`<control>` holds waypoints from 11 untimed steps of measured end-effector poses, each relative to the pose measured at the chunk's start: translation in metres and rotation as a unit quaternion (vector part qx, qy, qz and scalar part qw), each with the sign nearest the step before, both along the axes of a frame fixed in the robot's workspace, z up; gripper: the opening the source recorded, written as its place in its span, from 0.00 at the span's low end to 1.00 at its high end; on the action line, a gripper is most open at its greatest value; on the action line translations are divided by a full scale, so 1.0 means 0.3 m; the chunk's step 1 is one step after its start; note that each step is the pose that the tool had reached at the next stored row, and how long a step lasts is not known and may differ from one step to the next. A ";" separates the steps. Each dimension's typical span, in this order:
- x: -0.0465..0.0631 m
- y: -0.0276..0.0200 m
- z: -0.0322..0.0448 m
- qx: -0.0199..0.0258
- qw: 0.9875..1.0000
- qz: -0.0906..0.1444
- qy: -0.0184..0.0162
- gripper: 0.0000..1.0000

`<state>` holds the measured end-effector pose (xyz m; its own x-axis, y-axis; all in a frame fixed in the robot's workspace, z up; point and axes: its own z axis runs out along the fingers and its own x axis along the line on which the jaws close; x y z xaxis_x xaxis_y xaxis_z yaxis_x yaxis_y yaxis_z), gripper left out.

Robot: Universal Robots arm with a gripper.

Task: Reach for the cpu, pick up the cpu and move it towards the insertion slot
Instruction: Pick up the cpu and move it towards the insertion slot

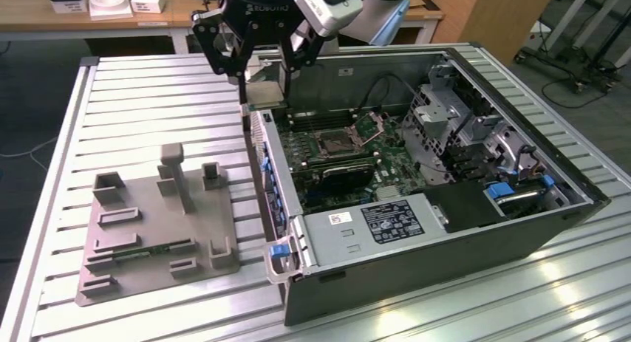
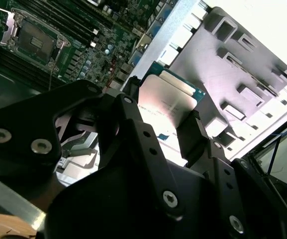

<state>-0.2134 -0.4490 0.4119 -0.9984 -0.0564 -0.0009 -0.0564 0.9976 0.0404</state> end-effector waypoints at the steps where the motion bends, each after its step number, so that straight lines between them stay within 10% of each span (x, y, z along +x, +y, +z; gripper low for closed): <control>1: 0.001 0.000 0.000 0.000 1.000 0.000 0.000 0.55; 11: 0.008 0.000 0.000 0.000 1.000 0.000 0.000 0.55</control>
